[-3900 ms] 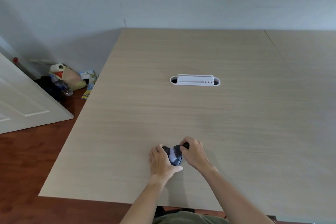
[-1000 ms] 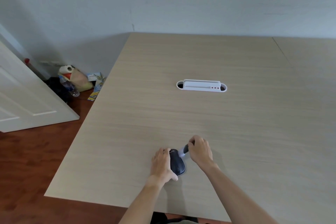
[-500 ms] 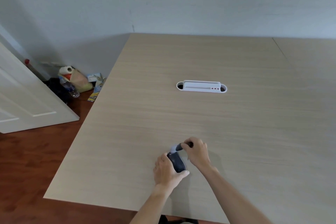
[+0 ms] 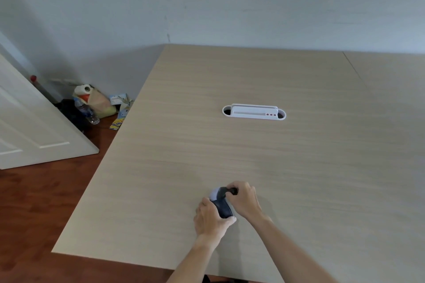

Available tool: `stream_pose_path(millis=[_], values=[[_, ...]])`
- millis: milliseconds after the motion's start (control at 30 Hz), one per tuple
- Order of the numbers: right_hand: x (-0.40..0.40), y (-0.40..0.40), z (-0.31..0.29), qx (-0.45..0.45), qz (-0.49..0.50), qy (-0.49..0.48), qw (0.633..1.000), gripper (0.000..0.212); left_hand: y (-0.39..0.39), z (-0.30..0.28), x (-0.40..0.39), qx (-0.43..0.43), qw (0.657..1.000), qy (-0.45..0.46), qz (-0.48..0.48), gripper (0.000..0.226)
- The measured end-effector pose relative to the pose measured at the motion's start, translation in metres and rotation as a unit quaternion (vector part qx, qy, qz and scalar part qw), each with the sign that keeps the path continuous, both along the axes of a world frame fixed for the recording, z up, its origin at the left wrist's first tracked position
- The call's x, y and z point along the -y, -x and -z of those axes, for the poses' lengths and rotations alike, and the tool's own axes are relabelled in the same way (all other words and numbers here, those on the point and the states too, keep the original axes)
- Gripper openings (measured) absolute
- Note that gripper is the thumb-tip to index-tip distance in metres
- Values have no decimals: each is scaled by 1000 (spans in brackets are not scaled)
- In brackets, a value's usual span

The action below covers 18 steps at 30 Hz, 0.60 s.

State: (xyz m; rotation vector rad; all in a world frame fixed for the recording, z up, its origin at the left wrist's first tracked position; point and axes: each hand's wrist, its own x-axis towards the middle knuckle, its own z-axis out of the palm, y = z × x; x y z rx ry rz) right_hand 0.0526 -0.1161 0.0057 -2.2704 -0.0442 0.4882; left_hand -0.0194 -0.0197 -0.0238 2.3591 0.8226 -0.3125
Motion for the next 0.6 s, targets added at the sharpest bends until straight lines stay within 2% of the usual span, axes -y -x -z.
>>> stream_pose_path(millis=[133,300,367,467,600], values=[[10,-2,0,25,12,107,994,19,-1,0,-1,-8,1000,11,2,82],[10,-4,-1,38,14,6,999,21,1,1,4,-4,1000,6,-17,82],[8,0,1,19,-4,21,1000,21,2,1,8,1,1000,10,-27,81],[16,3,4,21,10,105,994,21,3,1,9,-1,999,21,-35,77],[20,6,6,44,42,15,998,21,1,-2,4,-20,998,35,-39,77]])
